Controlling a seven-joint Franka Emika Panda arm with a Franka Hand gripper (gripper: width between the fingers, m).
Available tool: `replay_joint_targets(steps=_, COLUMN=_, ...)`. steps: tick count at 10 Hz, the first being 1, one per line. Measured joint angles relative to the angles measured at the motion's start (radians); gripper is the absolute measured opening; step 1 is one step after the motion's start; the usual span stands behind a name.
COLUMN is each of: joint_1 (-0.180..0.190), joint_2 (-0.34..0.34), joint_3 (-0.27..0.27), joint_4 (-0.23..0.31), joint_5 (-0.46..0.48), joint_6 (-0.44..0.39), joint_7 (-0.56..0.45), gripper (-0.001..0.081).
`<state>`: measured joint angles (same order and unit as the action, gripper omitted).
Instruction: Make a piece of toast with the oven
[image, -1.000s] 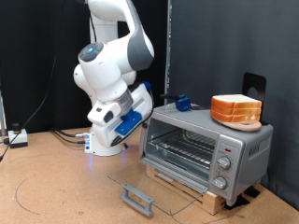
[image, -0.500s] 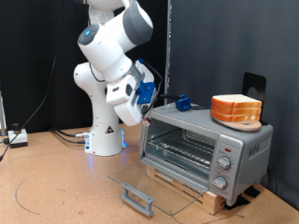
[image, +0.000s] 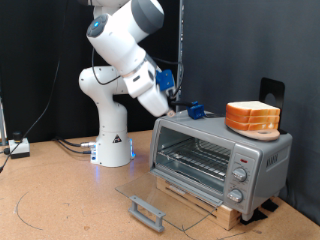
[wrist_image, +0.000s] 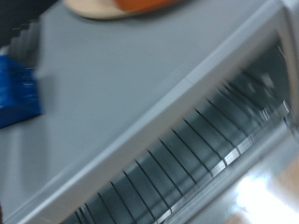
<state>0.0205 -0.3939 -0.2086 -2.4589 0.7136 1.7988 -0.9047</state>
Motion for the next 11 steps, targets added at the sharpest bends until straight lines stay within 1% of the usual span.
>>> replay_joint_targets(steps=1, joint_1=0.003, joint_2=-0.032, joint_3=-0.004, joint_4=0.000, joint_5=0.000, joint_6=-0.041, joint_7=-0.074, gripper=0.0807)
replay_joint_targets(steps=2, joint_1=0.003, joint_2=-0.064, joint_3=-0.004, joint_4=0.000, joint_5=-0.002, joint_6=-0.067, joint_7=-0.104, gripper=0.0807)
replay_joint_targets(steps=3, joint_1=0.002, joint_2=-0.099, joint_3=-0.002, joint_4=-0.001, joint_5=-0.006, joint_6=-0.083, joint_7=-0.105, gripper=0.0807)
replay_joint_targets(steps=6, joint_1=0.000, joint_2=-0.206, joint_3=0.012, joint_4=0.000, joint_5=-0.034, joint_6=-0.125, joint_7=-0.048, gripper=0.0807)
replay_joint_targets(steps=7, joint_1=0.000, joint_2=-0.240, joint_3=0.015, joint_4=0.002, joint_5=-0.049, joint_6=-0.156, joint_7=-0.023, gripper=0.0807)
replay_joint_targets(steps=9, joint_1=0.000, joint_2=-0.302, joint_3=0.016, joint_4=0.009, joint_5=-0.084, joint_6=-0.263, joint_7=0.025, gripper=0.0807)
replay_joint_targets(steps=10, joint_1=0.000, joint_2=-0.334, joint_3=0.016, joint_4=0.009, joint_5=-0.088, joint_6=-0.303, joint_7=0.059, gripper=0.0807)
replay_joint_targets(steps=11, joint_1=0.000, joint_2=-0.367, joint_3=0.018, joint_4=-0.002, joint_5=-0.093, joint_6=-0.313, joint_7=0.089, gripper=0.0807)
